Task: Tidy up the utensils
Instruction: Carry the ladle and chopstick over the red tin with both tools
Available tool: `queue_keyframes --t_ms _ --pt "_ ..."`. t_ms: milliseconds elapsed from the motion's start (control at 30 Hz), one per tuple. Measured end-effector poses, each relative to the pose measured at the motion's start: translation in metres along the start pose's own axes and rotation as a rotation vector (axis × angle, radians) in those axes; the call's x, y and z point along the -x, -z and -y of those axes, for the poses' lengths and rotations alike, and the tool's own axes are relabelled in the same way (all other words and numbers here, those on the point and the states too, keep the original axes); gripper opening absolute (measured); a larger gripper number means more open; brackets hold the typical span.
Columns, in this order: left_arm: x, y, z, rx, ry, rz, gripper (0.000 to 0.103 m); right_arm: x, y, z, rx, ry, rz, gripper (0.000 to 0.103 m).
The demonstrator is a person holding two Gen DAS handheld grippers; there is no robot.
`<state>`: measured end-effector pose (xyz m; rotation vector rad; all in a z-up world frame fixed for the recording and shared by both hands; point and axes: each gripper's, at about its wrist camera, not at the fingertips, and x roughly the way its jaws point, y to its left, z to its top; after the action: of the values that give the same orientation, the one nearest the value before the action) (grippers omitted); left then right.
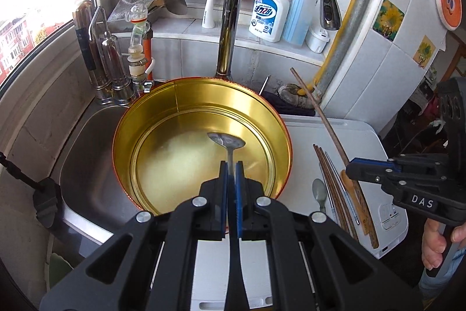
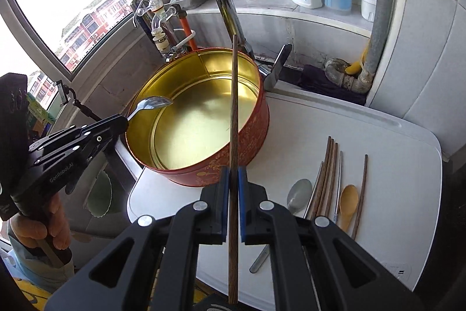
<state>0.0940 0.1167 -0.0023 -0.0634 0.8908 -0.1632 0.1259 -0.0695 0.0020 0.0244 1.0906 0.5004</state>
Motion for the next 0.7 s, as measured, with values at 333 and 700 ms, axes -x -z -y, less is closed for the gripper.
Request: queue_keyframes --t_ms 333,700 --pt "-0.052 -0.033 -0.072 -0.048 0.094 -0.071 0.005 -0.064 -0.063 -0.057 -0.043 0.12 -0.059 0.007" --pt "-0.102 -0.043 -0.081 -0.105 0.113 -0.136 0.005 -0.12 -0.079 -0.061 -0.081 0.206 -0.174 0.007"
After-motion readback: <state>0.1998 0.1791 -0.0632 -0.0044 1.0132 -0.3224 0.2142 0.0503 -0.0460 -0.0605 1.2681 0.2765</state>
